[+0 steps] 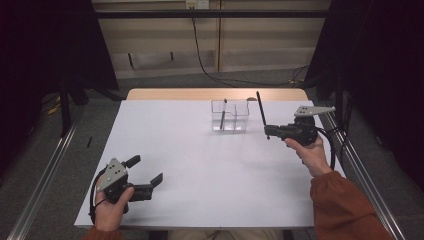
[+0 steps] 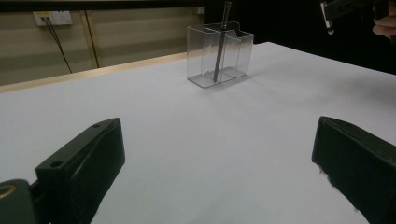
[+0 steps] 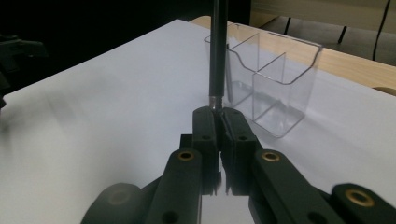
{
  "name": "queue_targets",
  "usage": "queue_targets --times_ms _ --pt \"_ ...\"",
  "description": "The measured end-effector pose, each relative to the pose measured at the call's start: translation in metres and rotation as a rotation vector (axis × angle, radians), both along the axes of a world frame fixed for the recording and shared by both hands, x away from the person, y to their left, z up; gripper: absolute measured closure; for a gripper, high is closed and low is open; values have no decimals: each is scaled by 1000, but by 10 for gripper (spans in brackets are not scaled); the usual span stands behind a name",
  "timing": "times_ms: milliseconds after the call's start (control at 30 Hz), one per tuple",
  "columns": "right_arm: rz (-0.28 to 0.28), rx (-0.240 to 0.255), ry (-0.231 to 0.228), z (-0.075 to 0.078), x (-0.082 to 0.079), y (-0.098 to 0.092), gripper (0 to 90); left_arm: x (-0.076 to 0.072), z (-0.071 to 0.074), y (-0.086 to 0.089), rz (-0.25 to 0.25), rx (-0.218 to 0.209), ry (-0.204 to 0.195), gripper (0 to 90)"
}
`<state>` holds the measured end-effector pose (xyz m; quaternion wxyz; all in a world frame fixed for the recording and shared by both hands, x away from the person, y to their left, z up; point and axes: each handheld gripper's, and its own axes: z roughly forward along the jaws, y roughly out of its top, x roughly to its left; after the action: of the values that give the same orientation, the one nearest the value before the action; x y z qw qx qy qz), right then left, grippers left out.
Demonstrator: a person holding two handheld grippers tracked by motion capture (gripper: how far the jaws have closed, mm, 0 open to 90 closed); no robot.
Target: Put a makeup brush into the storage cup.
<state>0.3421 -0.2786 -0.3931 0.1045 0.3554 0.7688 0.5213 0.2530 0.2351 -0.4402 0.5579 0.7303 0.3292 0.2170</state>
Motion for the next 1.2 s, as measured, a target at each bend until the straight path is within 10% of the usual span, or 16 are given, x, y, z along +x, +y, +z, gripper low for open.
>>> queue_targets --times_ms 1200 --pt "396 -165 60 -4 -31 85 850 1 1 -7 -47 40 -5 25"
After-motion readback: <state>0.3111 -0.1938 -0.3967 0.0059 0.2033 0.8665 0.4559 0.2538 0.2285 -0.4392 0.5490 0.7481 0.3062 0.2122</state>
